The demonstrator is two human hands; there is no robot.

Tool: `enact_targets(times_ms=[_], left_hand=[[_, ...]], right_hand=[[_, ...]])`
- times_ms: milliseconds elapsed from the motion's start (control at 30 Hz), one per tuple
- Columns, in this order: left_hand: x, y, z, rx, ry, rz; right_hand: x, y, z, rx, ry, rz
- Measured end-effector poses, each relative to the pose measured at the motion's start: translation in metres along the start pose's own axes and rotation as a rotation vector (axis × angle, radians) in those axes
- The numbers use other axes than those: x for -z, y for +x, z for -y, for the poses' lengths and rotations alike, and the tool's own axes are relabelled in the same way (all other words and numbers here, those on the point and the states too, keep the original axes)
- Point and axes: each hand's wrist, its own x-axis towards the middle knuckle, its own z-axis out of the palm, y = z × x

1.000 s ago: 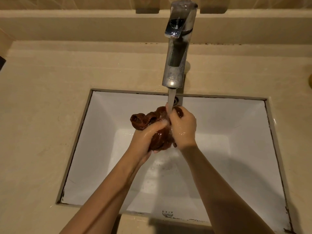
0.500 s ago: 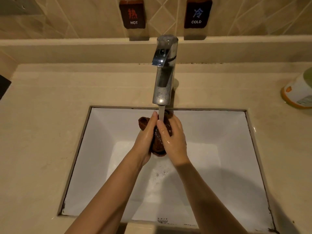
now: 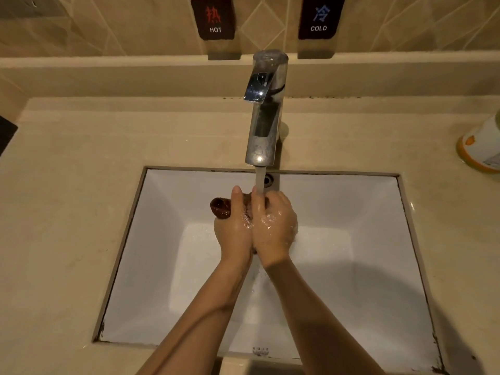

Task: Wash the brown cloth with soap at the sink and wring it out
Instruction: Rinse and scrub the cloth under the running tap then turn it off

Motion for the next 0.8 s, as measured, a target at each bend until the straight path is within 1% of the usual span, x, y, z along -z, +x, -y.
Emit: enact_targets(times_ms=[100, 267, 367, 467, 533, 567, 600, 633, 700, 767, 800], left_hand=[[-0.001, 0.002, 0.004, -0.045, 0.027, -0.042], [-0.011, 0.006, 0.000, -0.094, 0.050, -0.029], [-0.012, 0.008, -0.003, -0.073, 0.064, 0.006], [-0.011, 0.009, -0.004, -0.058, 0.143, 0.109], [-0.008, 0.013, -0.006, 0.014, 0.161, 0.252], [-0.005, 0.015, -0.009, 0.076, 0.127, 0.351], [-0.003, 0.017, -0.013, 0.151, 0.061, 0.443], [0.000, 0.017, -0.016, 0.224, -0.011, 0.517], [0.004, 0.018, -0.021, 0.300, -0.072, 0.634], [0.004, 0.017, -0.024, 0.285, -0.016, 0.672], [0.004, 0.018, -0.025, 0.264, 0.022, 0.665]], right_hand=[[0.000, 0.002, -0.002, -0.012, 0.004, -0.001], [0.005, 0.011, 0.001, -0.075, 0.104, -0.105], [0.004, 0.014, 0.002, -0.070, 0.153, -0.152], [0.005, 0.014, -0.002, -0.144, 0.199, -0.182], [0.010, 0.014, -0.003, -0.285, 0.329, -0.125], [0.014, 0.014, -0.002, -0.362, 0.410, -0.066], [0.018, 0.013, -0.003, -0.397, 0.456, -0.011], [0.022, 0.013, -0.003, -0.381, 0.457, 0.039], [0.026, 0.014, -0.006, -0.234, 0.345, 0.112], [0.031, 0.017, -0.009, -0.133, 0.181, 0.172], [0.035, 0.018, -0.008, -0.120, 0.107, 0.225]])
